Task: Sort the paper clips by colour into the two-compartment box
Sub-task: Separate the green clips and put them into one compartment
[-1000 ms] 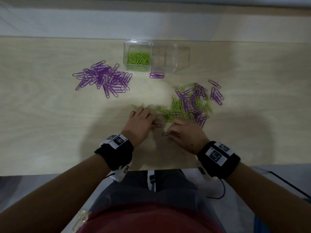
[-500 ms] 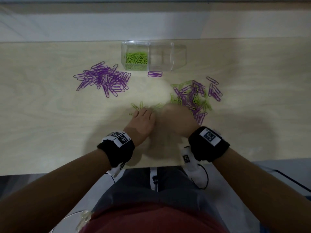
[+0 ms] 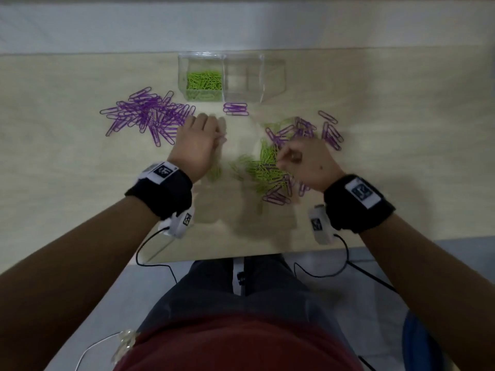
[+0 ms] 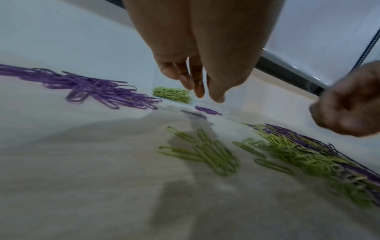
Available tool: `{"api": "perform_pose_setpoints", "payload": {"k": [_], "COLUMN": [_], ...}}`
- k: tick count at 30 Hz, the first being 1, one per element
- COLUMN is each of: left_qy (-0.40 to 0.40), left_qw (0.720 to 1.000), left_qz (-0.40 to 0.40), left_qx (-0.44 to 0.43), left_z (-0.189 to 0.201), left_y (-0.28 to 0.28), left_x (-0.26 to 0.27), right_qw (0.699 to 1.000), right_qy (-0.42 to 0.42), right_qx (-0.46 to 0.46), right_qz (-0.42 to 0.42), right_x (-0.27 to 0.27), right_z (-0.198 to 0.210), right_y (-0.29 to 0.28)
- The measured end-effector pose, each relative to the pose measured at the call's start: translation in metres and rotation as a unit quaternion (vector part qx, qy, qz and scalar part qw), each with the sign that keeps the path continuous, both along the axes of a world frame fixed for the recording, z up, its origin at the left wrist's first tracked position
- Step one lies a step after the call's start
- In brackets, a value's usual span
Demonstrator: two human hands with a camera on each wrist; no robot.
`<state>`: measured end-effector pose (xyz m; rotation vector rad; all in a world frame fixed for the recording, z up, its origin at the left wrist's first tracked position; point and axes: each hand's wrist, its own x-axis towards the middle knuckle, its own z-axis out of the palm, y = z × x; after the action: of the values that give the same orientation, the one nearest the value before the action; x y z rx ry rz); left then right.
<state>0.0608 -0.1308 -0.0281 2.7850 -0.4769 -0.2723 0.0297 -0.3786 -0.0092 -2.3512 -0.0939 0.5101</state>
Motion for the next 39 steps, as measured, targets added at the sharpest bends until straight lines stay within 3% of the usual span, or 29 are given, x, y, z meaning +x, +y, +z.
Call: {"api": "perform_pose_setpoints", "payload": {"k": [3, 8, 11, 19, 23, 29, 34, 37, 39], "left_qy": [0.006, 0.083, 0.119, 0.040, 0.054, 0.140, 0.168, 0.192, 0.207], "left_qw": [0.996, 0.971, 0.969, 0.987, 0.984, 0.987, 0.982, 0.976, 0.968], "left_qz": [-0.065, -0.175, -0.161, -0.064, -0.086, -0.023, -0.002, -0.009, 0.003], "left_qx": [-0.063, -0.141, -0.143, -0.139, -0.148, -0.078, -0.084, -0.104, -0.141], "left_z": [-0.001, -0.012, -0.021, -0.021, -0.014, -0.020, -0.019, -0.018, -0.015], "left_y": [-0.018, -0.065, -0.072, -0.044, -0.062, -0.090, -0.093, -0.086, -0.077], "left_x": [-0.008, -0.047, -0.051, -0.038, -0.050, -0.068, -0.066, -0.063, -0.058], "right_qw": [0.997, 0.989, 0.989, 0.988, 0.987, 0.967, 0.940, 0.946, 0.963], "right_qy": [0.031, 0.020, 0.008, 0.003, 0.001, 0.007, 0.026, 0.010, 0.025], "right_qx": [-0.056, -0.147, -0.143, -0.157, -0.159, -0.124, -0.121, -0.115, -0.102], "right_qz": [0.039, 0.001, -0.030, -0.012, -0.016, -0.223, -0.318, -0.303, -0.247], "right_x": [-0.037, -0.081, -0.092, -0.097, -0.095, -0.075, -0.063, -0.067, -0.074], "right_z": [-0.012, -0.025, -0.032, -0.035, -0.029, -0.019, -0.019, -0.012, -0.009], "right_y": [-0.010, 0.000, 0.008, 0.014, 0.005, -0.049, -0.069, -0.049, -0.027]}}
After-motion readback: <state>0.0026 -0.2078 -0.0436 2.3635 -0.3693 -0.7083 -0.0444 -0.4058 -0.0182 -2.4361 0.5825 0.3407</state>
